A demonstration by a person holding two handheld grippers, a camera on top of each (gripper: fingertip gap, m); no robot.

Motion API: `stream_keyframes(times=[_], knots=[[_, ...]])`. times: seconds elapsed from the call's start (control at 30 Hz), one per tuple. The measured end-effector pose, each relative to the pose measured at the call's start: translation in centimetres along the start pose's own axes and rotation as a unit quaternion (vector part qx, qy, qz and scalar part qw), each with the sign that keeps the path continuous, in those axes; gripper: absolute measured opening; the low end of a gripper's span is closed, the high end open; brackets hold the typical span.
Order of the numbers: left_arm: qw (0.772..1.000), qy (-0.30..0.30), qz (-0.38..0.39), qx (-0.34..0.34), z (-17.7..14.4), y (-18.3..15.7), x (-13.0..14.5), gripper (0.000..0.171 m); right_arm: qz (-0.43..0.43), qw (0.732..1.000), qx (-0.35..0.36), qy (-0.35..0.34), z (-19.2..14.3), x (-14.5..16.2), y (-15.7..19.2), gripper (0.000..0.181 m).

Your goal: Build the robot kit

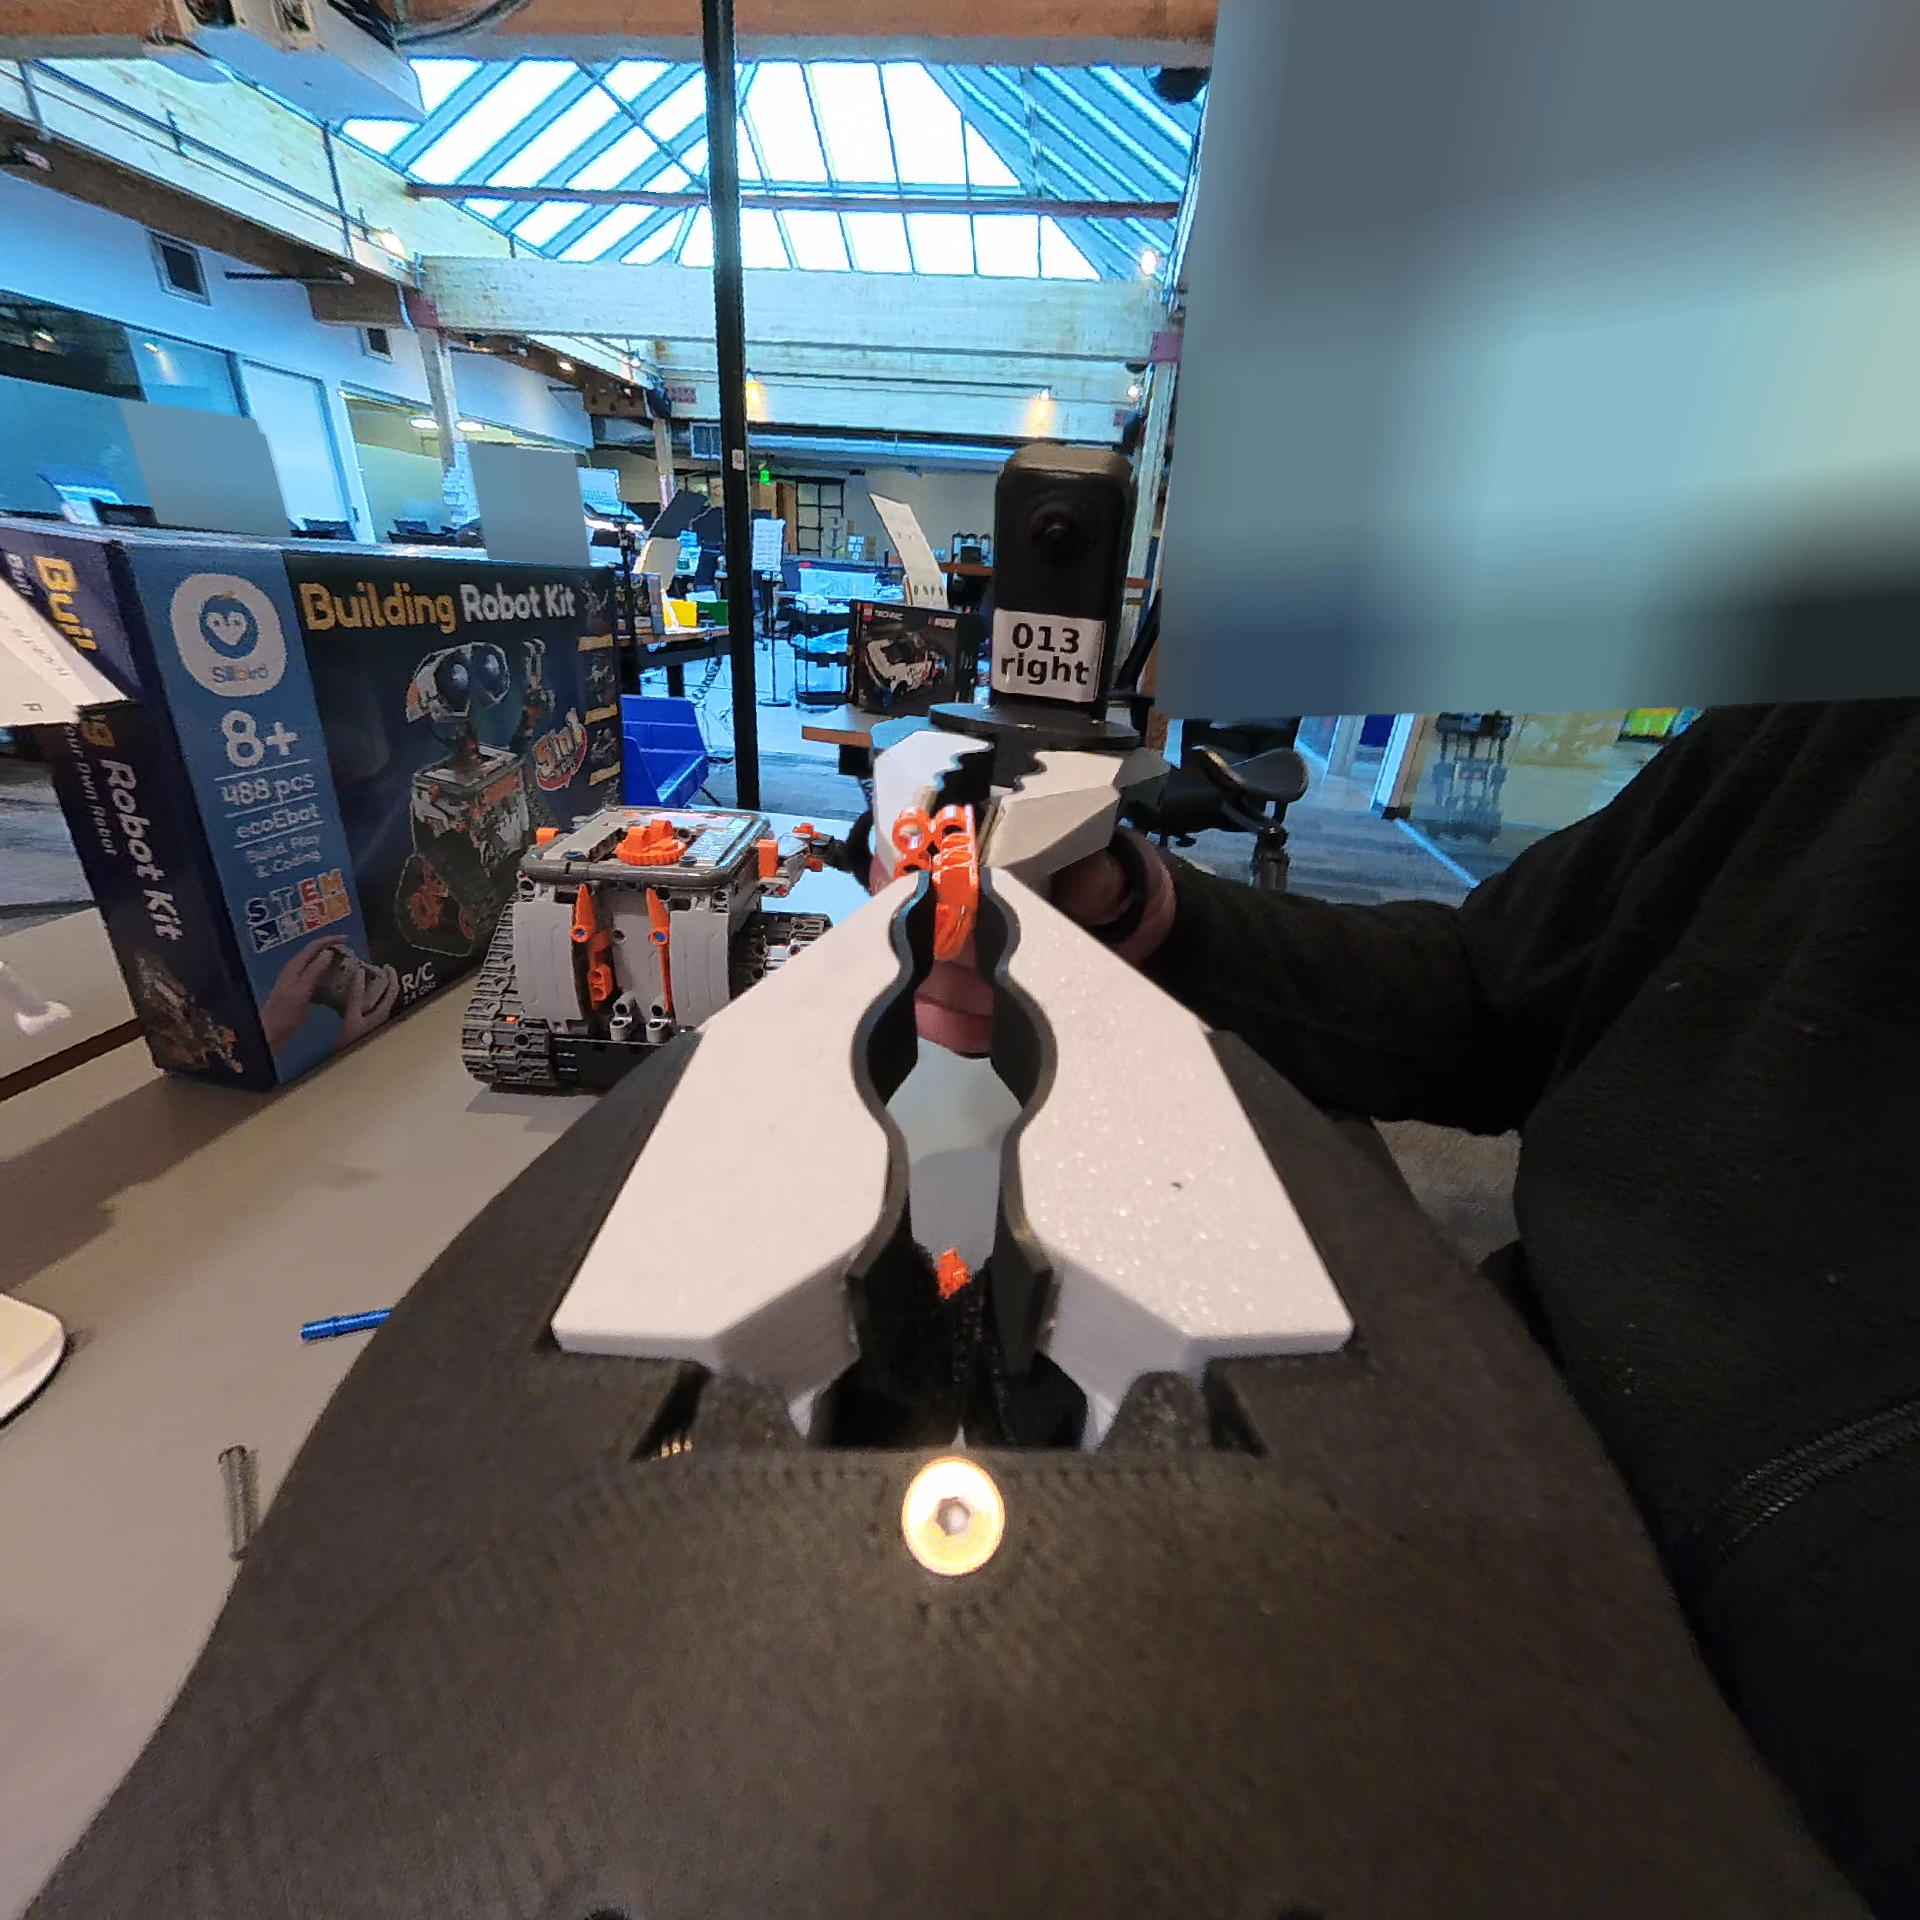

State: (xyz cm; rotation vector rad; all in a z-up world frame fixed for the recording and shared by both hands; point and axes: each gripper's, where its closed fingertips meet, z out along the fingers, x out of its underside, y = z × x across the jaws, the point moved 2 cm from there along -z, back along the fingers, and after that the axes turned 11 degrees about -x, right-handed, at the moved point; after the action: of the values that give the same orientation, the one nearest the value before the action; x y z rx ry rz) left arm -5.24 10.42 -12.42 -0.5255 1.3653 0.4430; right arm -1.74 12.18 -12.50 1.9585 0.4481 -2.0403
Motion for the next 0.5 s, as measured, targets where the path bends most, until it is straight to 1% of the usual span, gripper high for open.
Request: stream_keyframes(times=[0.5], knots=[[1.000, 0.002, -0.006, 0.004, 0.04, 0.06, 0.15, 0.004, -0.005, 1.000, 0.007, 0.019, 0.14, 0.43, -0.08, 0.009]])
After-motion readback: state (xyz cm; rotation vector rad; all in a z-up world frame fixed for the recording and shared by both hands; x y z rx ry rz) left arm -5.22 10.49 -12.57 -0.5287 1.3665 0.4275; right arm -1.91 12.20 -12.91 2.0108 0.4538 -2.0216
